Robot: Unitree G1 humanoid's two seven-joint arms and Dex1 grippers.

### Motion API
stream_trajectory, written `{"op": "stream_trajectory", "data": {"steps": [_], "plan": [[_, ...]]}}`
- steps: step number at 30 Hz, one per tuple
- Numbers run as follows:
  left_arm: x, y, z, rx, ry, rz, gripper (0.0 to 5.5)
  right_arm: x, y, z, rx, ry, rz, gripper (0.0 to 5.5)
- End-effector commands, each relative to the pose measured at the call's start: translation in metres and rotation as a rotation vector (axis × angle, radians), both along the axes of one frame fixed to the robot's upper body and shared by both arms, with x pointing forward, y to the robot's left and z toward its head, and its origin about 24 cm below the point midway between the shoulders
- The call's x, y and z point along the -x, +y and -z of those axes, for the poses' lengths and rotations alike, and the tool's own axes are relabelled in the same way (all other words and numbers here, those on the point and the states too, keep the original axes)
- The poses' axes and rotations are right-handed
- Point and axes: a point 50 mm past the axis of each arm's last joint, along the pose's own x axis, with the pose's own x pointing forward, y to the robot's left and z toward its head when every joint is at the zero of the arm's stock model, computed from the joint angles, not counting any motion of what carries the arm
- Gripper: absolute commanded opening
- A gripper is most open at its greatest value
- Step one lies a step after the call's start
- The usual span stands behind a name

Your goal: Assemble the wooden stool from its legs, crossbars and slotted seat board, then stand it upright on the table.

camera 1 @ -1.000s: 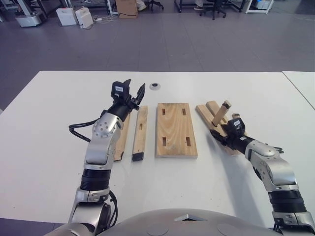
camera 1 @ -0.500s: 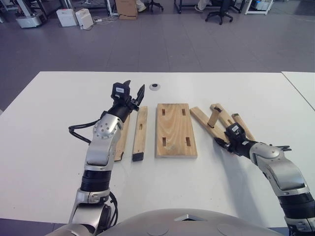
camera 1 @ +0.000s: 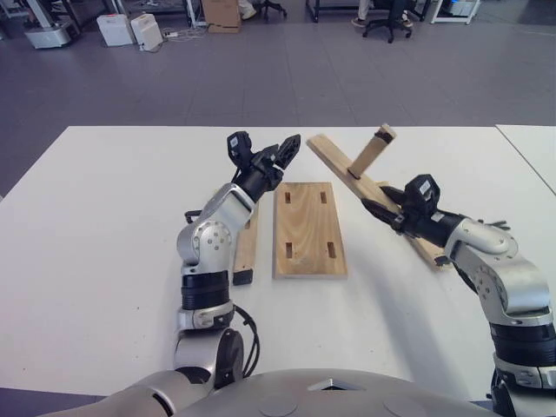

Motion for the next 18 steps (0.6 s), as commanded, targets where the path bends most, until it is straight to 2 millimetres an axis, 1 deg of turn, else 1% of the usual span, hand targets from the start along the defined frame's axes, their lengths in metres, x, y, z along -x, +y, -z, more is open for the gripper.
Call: {"op": "stream_trajectory", "data": {"steps": [1, 3, 5, 7, 9, 12, 14, 16, 18], "plan": [[0.0, -0.007, -0.008, 0.112, 0.064, 0.046, 3.58, 0.002, 0.015, -0.022, -0.047, -0.086, -0.092, 2.07], [0.003, -0.009, -0.014, 0.176, 0.062, 0.061, 3.58, 0.005, 0.024, -0.022, -0.053, -0.095, -0.132, 2.07], [0.005, -0.009, -0.022, 0.226, 0.036, 0.073, 3.15, 0.006, 0.03, -0.021, -0.051, -0.095, -0.158, 2.07], [0.008, -0.011, -0.025, 0.261, 0.033, 0.087, 2.76, 0.006, 0.031, -0.021, -0.051, -0.095, -0.163, 2.07], [0.013, -0.012, -0.024, 0.279, 0.044, 0.099, 2.29, 0.005, 0.032, -0.021, -0.055, -0.098, -0.162, 2.07], [0.019, -0.007, -0.017, 0.262, 0.071, 0.085, 1.87, 0.006, 0.034, -0.02, -0.056, -0.106, -0.163, 2.07], [0.025, -0.005, -0.013, 0.245, 0.084, 0.082, 1.43, 0.007, 0.036, -0.019, -0.051, -0.109, -0.176, 2.07], [0.03, -0.006, -0.012, 0.243, 0.088, 0.086, 1.14, 0.009, 0.039, -0.018, -0.054, -0.112, -0.187, 2.07], [0.033, -0.007, -0.012, 0.244, 0.087, 0.084, 1.06, 0.009, 0.042, -0.018, -0.06, -0.115, -0.197, 2.07]]}}
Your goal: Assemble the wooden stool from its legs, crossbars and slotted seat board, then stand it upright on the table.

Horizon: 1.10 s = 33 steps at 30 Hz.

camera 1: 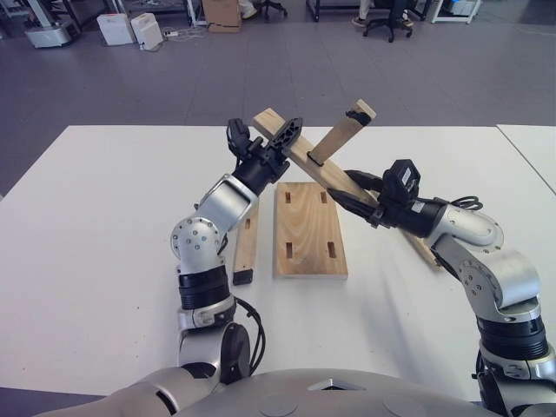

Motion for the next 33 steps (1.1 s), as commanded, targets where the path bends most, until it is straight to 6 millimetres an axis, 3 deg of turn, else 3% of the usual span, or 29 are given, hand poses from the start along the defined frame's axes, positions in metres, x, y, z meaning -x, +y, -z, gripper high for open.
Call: {"op": "stream_trajectory", "data": {"steps": [1, 2, 3, 6, 10, 12, 17, 20, 26, 33], "plan": [[0.013, -0.009, 0.015, 0.016, 0.071, 0.014, 1.06, 0.001, 0.007, -0.008, -0.017, -0.049, -0.034, 2.07], [0.014, -0.007, 0.016, -0.01, 0.073, -0.003, 1.05, 0.002, 0.009, -0.008, -0.02, -0.045, -0.038, 2.07], [0.015, -0.004, 0.017, -0.04, 0.074, -0.027, 1.05, 0.003, 0.009, -0.007, -0.019, -0.034, -0.036, 2.44], [0.028, 0.03, 0.018, -0.076, 0.022, -0.193, 1.01, 0.01, 0.0, 0.003, 0.017, 0.036, -0.044, 2.95], [0.066, 0.079, 0.034, -0.249, 0.048, -0.426, 1.01, 0.014, -0.037, 0.032, 0.168, 0.148, 0.057, 3.0], [0.081, 0.088, 0.042, -0.316, 0.076, -0.479, 1.01, 0.015, -0.048, 0.047, 0.24, 0.186, 0.1, 3.0], [0.087, 0.078, 0.056, -0.36, 0.127, -0.523, 1.01, 0.019, -0.038, 0.095, 0.423, 0.308, 0.048, 3.0], [0.082, 0.07, 0.057, -0.342, 0.123, -0.542, 1.01, 0.028, -0.026, 0.11, 0.473, 0.353, -0.018, 3.0], [0.083, 0.08, 0.048, -0.454, 0.058, -0.635, 1.01, 0.032, -0.016, 0.114, 0.457, 0.356, -0.045, 3.0], [0.076, 0.065, 0.034, -0.502, -0.045, -0.613, 1.01, 0.031, -0.009, 0.11, 0.43, 0.323, -0.078, 3.0]]}}
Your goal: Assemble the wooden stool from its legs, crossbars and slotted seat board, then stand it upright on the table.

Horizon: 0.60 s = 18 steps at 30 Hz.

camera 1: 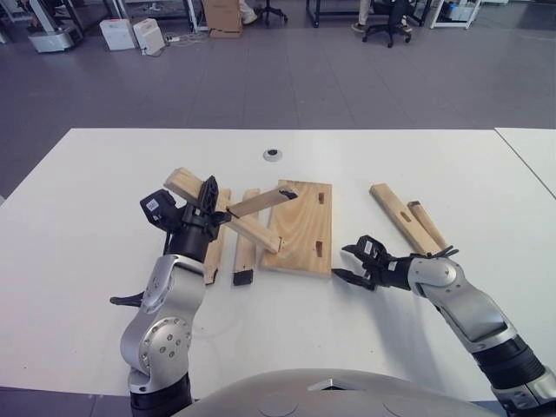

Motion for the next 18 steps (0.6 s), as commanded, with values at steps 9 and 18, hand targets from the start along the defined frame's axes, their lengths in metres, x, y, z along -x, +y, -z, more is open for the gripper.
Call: {"op": "stream_trajectory", "data": {"steps": [9, 18], "plan": [[-0.001, -0.007, 0.016, -0.287, 0.121, 0.079, 1.01, -0.005, -0.003, -0.003, 0.014, -0.029, 0.005, 3.0], [-0.011, -0.041, 0.027, -0.554, 0.125, 0.193, 1.01, -0.015, -0.01, -0.012, 0.031, -0.087, 0.044, 3.0]]}}
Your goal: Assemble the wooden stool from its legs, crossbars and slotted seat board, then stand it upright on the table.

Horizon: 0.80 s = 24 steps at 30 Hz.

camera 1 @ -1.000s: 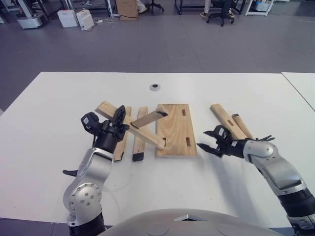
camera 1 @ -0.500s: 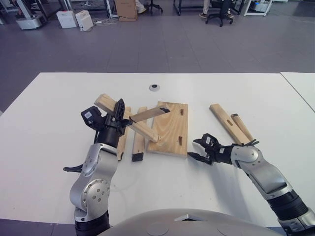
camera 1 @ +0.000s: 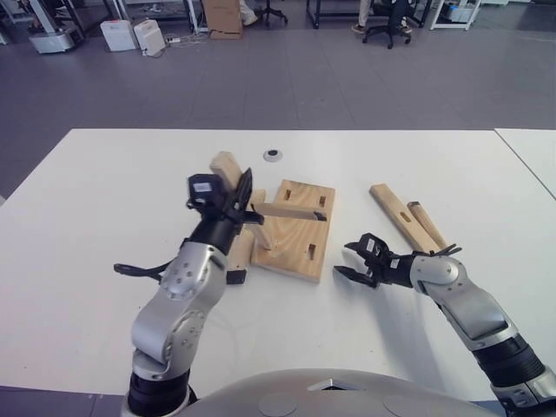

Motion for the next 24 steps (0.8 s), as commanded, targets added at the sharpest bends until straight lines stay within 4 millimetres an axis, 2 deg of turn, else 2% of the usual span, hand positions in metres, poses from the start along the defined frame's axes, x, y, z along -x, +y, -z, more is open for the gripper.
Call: {"op": "stream_trajectory", "data": {"steps": [1, 4, 5, 10, 13, 15, 18, 21, 23, 24], "plan": [[0.0, 0.0, 0.021, -0.082, 0.078, -0.018, 1.01, -0.008, -0.007, -0.008, 0.018, -0.043, 0.026, 3.0], [-0.004, 0.001, -0.003, 0.0, -0.051, -0.025, 1.01, -0.011, -0.013, -0.01, 0.026, -0.055, 0.048, 3.0], [-0.004, 0.0, -0.008, 0.039, -0.076, -0.01, 1.38, -0.012, -0.015, -0.011, 0.024, -0.061, 0.061, 3.0], [-0.007, 0.004, -0.021, 0.12, -0.153, 0.062, 2.26, -0.021, -0.026, -0.016, 0.016, -0.097, 0.127, 3.0], [-0.002, 0.005, -0.036, 0.313, -0.213, 0.168, 2.81, -0.03, -0.039, -0.02, 0.004, -0.121, 0.193, 3.0], [-0.001, 0.005, -0.037, 0.373, -0.199, 0.221, 3.11, -0.03, -0.041, -0.019, 0.0, -0.12, 0.206, 3.0], [0.003, -0.007, -0.027, 0.476, -0.043, 0.312, 3.46, -0.032, -0.048, -0.018, -0.012, -0.117, 0.244, 3.0], [0.016, -0.023, -0.039, 0.565, 0.002, 0.456, 4.05, -0.036, -0.064, -0.022, 0.004, -0.135, 0.29, 3.0], [0.024, -0.026, -0.052, 0.5, -0.038, 0.522, 4.38, -0.042, -0.075, -0.029, 0.01, -0.168, 0.333, 3.0], [0.023, -0.022, -0.062, 0.484, -0.094, 0.515, 4.38, -0.045, -0.079, -0.033, 0.008, -0.188, 0.353, 3.0]]}}
